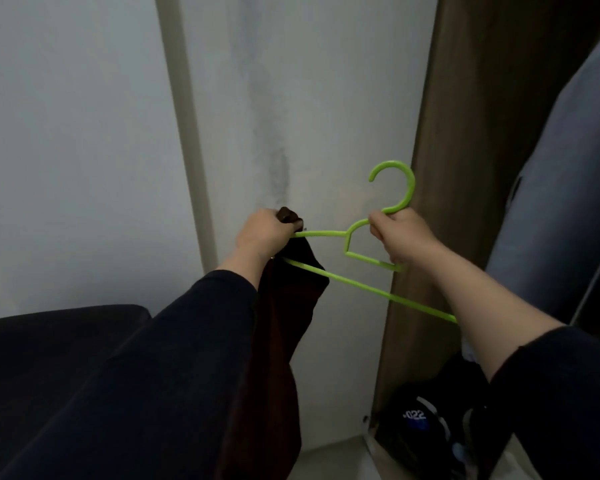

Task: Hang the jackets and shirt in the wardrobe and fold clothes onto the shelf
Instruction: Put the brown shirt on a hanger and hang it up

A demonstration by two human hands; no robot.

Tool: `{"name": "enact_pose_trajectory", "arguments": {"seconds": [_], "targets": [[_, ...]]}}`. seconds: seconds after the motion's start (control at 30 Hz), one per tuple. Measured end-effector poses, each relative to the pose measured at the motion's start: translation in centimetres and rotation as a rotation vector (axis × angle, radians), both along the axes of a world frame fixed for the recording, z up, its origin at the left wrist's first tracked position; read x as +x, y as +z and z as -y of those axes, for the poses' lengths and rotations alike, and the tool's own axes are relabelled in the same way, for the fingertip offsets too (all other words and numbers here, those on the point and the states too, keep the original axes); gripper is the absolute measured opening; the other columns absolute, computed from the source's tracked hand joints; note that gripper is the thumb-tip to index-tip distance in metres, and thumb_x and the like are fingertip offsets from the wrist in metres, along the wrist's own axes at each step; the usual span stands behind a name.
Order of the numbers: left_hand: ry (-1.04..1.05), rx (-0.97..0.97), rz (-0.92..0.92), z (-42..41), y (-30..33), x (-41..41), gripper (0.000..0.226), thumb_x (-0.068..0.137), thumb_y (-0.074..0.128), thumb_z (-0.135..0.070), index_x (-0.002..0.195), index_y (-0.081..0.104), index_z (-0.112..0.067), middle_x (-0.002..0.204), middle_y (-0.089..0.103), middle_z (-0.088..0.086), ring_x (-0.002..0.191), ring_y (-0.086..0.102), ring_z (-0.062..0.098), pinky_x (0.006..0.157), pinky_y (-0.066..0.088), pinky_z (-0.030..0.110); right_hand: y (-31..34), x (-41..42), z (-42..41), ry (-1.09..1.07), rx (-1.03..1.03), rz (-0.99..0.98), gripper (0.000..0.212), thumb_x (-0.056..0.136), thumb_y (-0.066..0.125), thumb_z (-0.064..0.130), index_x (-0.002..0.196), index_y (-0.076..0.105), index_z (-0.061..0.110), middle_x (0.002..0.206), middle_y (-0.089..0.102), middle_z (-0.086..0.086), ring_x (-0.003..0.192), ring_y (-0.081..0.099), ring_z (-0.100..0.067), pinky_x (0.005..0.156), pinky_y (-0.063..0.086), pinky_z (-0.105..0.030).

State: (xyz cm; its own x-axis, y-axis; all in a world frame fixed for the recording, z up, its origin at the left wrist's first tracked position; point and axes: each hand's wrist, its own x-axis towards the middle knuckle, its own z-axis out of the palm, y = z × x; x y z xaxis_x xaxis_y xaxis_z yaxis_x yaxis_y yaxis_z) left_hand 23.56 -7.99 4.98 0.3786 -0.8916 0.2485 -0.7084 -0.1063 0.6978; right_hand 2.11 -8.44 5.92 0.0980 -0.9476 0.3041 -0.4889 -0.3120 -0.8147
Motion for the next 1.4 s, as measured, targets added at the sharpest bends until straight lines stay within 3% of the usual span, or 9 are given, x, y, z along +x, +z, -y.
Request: {"name": "enact_pose_trajectory", "arguments": {"seconds": [0.13, 0.23, 0.37, 0.5, 0.6, 0.73, 0.87, 1.17, 1.4], "targets": [[-0.225, -0.030, 0.074, 0.6, 1.2, -3.9, 0.041, 0.087, 0.061, -0.047, 0.085, 0.067, -0.006, 0.082, 0.065, 0.009, 0.079, 0.061, 0.024, 0.072, 0.047, 0.033, -1.4, 0.8, -0.1, 0.071, -0.009, -0.008, 0.045, 0.093, 0.046, 0.031, 0.050, 0.044, 0.018, 0.043, 0.039, 0.004, 0.045, 0.037, -0.019, 0.054, 0.031, -0.028], [-0.397, -0.058, -0.163, 0.7, 1.2, -5.8, 0.036, 0.088, 0.064, -0.036, 0.095, 0.070, -0.002, 0.092, 0.070, 0.017, 0.085, 0.065, 0.027, 0.085, 0.052, 0.040, -2.1, 1.7, 0.1, 0.073, -0.003, 0.001, 0.041, 0.095, 0.046, 0.036, 0.058, 0.052, 0.018, 0.052, 0.047, 0.003, 0.053, 0.045, -0.017, 0.055, 0.031, -0.029], [-0.512, -0.117, -0.468, 0.0, 2.4, -6.7, 0.023, 0.097, 0.052, -0.023, 0.105, 0.065, -0.006, 0.095, 0.067, 0.014, 0.086, 0.063, 0.026, 0.085, 0.052, 0.037, -2.8, 2.4, 0.9, -0.009, -0.038, 0.165, 0.026, 0.090, 0.055, 0.038, 0.107, 0.049, 0.019, 0.086, 0.060, 0.002, 0.081, 0.059, -0.018, 0.070, 0.046, -0.033], [-0.566, -0.063, -0.588, -0.3, 3.3, -5.9, 0.016, 0.098, 0.051, -0.020, 0.098, 0.063, -0.008, 0.088, 0.067, 0.010, 0.079, 0.064, 0.023, 0.075, 0.054, 0.032, -2.2, 2.2, 2.0, 0.003, 0.074, 0.303, 0.021, 0.090, 0.059, 0.034, 0.103, 0.054, 0.019, 0.071, 0.051, 0.004, 0.063, 0.050, -0.014, 0.054, 0.037, -0.027], [-0.489, -0.116, -0.294, 0.4, 2.8, -5.3, 0.015, 0.089, 0.063, -0.022, 0.101, 0.063, -0.012, 0.095, 0.068, 0.009, 0.090, 0.066, 0.024, 0.084, 0.052, 0.036, -1.8, 2.1, 2.5, -0.066, 0.083, 0.175, 0.038, 0.092, 0.055, 0.039, 0.062, 0.052, 0.016, 0.062, 0.050, -0.002, 0.058, 0.050, -0.022, 0.057, 0.035, -0.030], [-0.286, -0.037, 0.333, 0.6, 1.4, -3.0, 0.038, 0.084, 0.059, -0.026, 0.121, 0.050, -0.022, 0.106, 0.057, 0.004, 0.100, 0.058, 0.026, 0.081, 0.047, 0.033, -0.9, 1.7, 2.5, -0.178, -0.038, 0.140, 0.045, 0.093, 0.052, 0.038, 0.056, 0.042, 0.013, 0.058, 0.044, -0.005, 0.058, 0.046, -0.024, 0.056, 0.030, -0.034], [-0.077, -0.069, 0.562, 0.6, 0.1, -1.7, 0.037, 0.089, 0.042, -0.028, 0.125, 0.052, -0.027, 0.124, 0.043, 0.010, 0.119, 0.039, 0.032, 0.098, 0.034, 0.043, -0.3, 1.7, 2.7, -0.150, -0.058, 0.079, 0.047, 0.092, 0.053, 0.035, 0.053, 0.037, 0.015, 0.054, 0.039, -0.003, 0.053, 0.042, -0.022, 0.056, 0.030, -0.033], [-0.354, -0.147, 0.373, 1.0, 1.0, -4.0, 0.043, 0.088, 0.026, -0.041, 0.118, 0.048, -0.018, 0.111, 0.064, 0.010, 0.107, 0.056, 0.032, 0.091, 0.033, 0.040, -0.4, 3.6, 3.2, -0.117, -0.024, 0.111, 0.037, 0.090, 0.047, 0.040, 0.063, 0.050, 0.015, 0.061, 0.050, -0.003, 0.059, 0.048, -0.024, 0.057, 0.034, -0.031], [-0.304, -0.287, 0.396, 1.3, 1.1, -1.1, 0.036, 0.083, 0.055, -0.060, 0.085, 0.051, -0.024, 0.074, 0.060, -0.009, 0.080, 0.058, 0.018, 0.081, 0.034, 0.037, 0.3, 1.7, 3.2, 0.083, 0.239, 0.144, 0.033, 0.073, 0.047, 0.040, 0.059, 0.058, 0.012, 0.060, 0.065, -0.004, 0.064, 0.057, -0.020, 0.078, 0.041, -0.036]]}}
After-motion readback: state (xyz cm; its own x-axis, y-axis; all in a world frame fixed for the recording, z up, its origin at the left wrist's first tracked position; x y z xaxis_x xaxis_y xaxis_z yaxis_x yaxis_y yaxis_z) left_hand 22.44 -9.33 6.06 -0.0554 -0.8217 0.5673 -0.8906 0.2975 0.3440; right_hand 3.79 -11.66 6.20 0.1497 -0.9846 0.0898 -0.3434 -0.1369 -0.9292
